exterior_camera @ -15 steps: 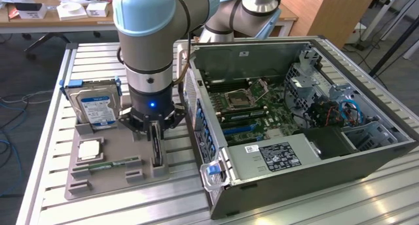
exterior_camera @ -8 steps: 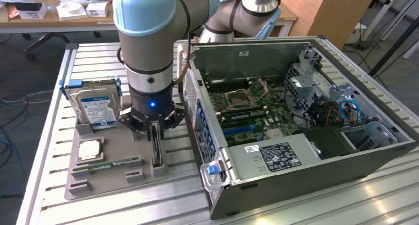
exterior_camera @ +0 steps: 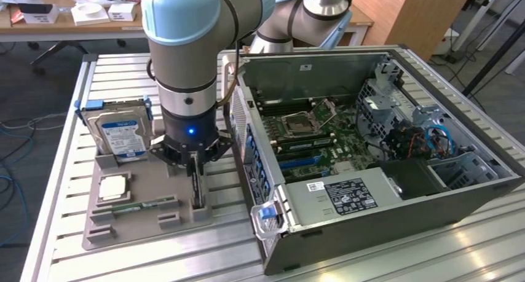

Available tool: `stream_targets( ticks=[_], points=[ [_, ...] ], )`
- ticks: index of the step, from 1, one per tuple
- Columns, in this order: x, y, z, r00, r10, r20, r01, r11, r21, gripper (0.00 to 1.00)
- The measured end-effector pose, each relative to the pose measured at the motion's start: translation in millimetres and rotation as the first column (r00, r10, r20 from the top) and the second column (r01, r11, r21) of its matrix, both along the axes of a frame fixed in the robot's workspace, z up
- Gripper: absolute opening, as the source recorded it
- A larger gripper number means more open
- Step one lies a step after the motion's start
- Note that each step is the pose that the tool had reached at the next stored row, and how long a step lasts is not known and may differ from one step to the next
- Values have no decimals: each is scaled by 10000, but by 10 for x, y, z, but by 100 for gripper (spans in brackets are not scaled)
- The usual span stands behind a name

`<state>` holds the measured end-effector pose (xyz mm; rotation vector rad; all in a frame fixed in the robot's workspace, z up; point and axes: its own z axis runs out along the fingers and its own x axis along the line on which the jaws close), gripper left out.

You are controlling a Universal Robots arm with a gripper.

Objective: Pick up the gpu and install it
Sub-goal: 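Pick up the gpu and move the gpu toward the slot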

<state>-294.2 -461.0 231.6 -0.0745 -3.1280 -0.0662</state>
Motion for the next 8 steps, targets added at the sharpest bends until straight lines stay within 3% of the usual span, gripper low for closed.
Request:
stream_targets(
  ticks=[8],
  points=[
    [0,0,0,10000,0,1,0,10000,1,26]
  ],
)
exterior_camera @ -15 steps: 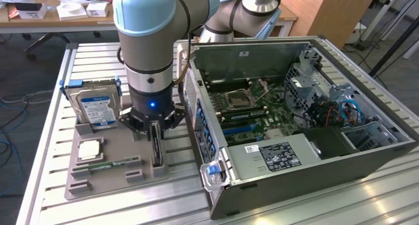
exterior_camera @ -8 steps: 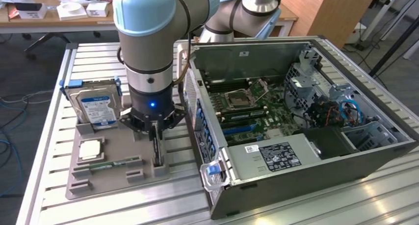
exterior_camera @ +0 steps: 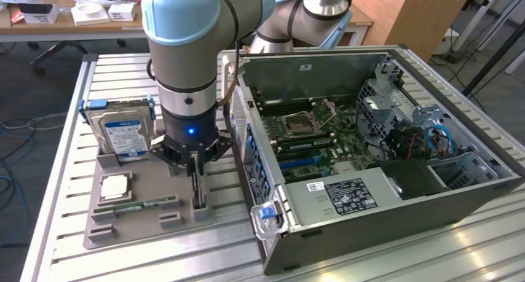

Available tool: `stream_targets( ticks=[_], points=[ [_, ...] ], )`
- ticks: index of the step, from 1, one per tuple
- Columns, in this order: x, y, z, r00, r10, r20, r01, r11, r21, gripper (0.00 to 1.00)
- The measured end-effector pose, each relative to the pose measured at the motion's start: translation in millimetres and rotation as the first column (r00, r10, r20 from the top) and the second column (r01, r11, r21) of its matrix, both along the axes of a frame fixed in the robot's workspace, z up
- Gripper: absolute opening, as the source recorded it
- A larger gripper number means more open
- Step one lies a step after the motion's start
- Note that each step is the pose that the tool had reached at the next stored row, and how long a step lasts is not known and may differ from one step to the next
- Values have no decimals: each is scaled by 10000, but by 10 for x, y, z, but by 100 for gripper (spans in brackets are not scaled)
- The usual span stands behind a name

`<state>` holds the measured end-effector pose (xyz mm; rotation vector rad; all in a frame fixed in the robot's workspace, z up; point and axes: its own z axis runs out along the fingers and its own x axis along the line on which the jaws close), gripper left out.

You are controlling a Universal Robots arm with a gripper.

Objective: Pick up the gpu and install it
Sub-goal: 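Pick up the gpu and move the gpu toward the slot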

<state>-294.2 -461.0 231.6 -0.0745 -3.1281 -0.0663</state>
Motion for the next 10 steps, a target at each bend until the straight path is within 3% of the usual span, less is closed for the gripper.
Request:
stream_targets(
  ticks=[10],
  points=[
    [0,0,-1,9991,424,0,-424,9991,0,26]
  ],
)
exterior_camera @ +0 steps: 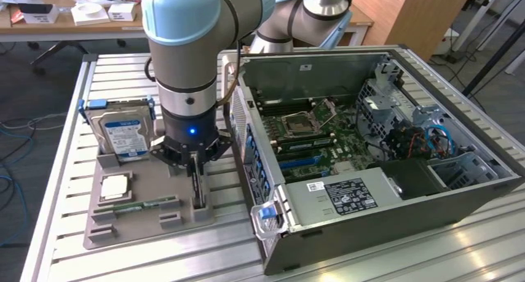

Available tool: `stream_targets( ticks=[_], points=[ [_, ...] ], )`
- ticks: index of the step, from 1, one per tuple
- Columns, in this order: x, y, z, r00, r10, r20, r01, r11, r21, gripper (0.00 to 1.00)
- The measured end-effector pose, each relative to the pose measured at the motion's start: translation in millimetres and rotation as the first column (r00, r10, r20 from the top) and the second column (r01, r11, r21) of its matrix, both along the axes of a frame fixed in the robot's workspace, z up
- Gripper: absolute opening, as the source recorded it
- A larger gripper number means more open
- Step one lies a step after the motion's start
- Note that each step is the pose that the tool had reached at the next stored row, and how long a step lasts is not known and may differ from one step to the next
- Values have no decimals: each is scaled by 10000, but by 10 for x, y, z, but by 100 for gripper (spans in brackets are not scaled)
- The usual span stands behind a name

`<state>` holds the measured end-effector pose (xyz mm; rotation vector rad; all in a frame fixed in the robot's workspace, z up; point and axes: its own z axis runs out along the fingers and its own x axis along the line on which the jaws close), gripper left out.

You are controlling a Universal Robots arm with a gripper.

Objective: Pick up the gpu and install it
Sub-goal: 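Pick up the gpu and move the gpu toward the slot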

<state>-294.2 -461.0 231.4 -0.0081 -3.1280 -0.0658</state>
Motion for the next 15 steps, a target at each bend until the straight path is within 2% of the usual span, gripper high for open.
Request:
stream_targets(
  ticks=[5,15],
  points=[
    [1,1,19,10000,1,2,-1,10000,2,26],
    [10,0,238,10000,0,0,0,10000,0,26]
  ],
)
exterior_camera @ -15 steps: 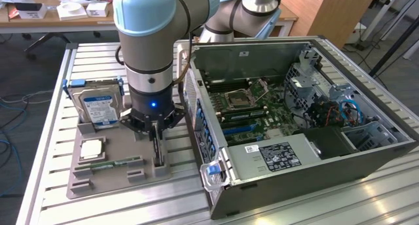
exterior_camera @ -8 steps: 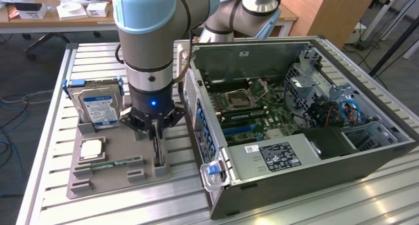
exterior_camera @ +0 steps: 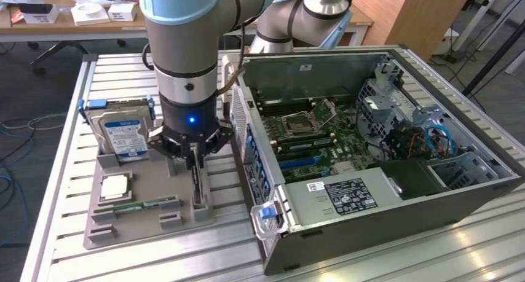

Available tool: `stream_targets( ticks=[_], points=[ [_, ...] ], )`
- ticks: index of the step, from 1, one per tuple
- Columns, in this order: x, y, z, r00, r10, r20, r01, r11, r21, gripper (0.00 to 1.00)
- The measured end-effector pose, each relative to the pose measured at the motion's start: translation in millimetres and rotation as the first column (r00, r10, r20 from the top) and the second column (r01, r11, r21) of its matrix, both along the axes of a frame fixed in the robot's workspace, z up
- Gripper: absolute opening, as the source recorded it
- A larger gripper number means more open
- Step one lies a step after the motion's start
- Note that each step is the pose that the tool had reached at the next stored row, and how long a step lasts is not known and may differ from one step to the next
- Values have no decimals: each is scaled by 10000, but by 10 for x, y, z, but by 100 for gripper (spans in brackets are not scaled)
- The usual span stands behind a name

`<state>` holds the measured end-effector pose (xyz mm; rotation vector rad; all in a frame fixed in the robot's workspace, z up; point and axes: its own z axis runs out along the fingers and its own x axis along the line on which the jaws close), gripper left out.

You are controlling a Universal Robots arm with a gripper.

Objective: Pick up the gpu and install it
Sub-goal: 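Pick up the gpu and move the gpu toward the slot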

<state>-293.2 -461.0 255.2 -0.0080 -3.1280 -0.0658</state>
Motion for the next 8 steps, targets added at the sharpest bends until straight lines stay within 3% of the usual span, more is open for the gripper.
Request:
stream_targets(
  ticks=[8],
  points=[
    [10,0,218,10000,0,0,0,10000,0,26]
  ],
)
